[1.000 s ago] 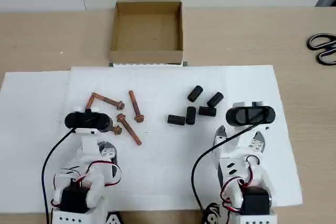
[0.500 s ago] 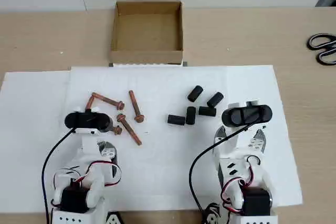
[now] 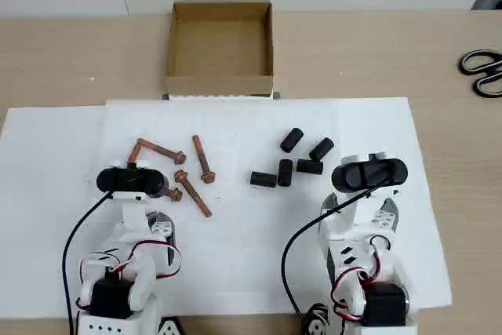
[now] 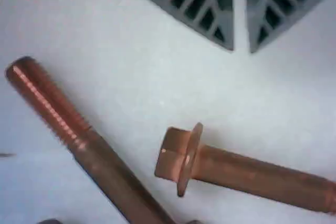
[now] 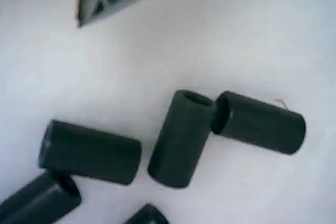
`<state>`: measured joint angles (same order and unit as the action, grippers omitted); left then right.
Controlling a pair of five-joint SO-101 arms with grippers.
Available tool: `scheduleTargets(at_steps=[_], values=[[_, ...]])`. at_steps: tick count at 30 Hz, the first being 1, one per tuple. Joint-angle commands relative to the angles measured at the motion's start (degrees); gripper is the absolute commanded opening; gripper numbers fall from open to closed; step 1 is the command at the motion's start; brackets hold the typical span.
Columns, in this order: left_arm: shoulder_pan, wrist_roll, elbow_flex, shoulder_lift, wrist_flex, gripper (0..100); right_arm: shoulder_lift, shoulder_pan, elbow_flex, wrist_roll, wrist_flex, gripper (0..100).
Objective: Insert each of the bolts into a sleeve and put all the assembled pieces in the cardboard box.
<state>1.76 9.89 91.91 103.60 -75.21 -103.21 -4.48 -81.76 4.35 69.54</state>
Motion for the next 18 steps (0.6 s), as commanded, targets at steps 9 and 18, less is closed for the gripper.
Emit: scheduleTargets(at_steps=[9,18], values=[[0.18,-0.09,-2.15,0.44,1.14,1,-0.66,0.04,2.46,-0.70,-0.22,34.8],[0.18,-0.09,-2.15,0.44,1.14,1,-0.66,0.04,2.37,-0.70,-0.13,34.8]])
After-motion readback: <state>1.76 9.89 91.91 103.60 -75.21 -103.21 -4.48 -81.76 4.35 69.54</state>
